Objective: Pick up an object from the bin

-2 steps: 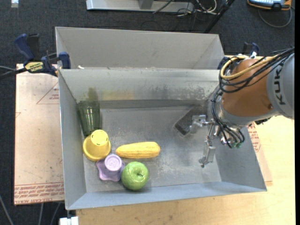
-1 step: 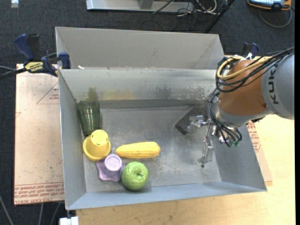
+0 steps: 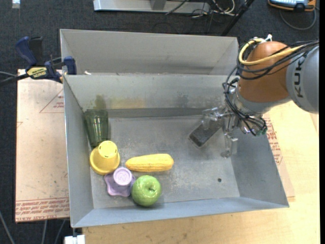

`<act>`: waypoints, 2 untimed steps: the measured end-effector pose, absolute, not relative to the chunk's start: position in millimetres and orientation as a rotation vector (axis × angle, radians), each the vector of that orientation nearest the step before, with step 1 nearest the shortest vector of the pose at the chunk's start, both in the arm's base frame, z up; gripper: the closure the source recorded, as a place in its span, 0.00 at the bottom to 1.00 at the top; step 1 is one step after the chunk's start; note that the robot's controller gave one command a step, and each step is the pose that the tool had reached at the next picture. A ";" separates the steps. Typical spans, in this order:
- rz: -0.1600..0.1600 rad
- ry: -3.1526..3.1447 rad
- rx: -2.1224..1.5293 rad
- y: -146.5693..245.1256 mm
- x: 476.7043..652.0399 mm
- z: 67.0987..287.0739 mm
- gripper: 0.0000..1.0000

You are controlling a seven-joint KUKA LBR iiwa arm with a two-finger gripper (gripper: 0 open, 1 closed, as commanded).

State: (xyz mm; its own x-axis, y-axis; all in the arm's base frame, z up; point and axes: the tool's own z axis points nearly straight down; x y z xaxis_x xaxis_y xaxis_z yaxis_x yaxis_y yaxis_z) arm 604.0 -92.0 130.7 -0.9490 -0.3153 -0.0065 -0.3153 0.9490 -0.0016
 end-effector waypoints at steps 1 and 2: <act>0.002 3.112 -0.381 -121.3 633.4 82.9 0.00; -0.006 3.019 -0.816 -112.0 656.6 72.8 1.00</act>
Offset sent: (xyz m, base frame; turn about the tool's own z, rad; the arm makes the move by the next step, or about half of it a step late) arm 0.0503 -0.0200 -0.0607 -0.2101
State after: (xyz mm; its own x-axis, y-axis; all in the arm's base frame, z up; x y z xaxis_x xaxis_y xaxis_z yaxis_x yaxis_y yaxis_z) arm 656.6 -112.0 72.8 -0.8638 -0.5037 -0.0126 -0.5036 0.8639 -0.0071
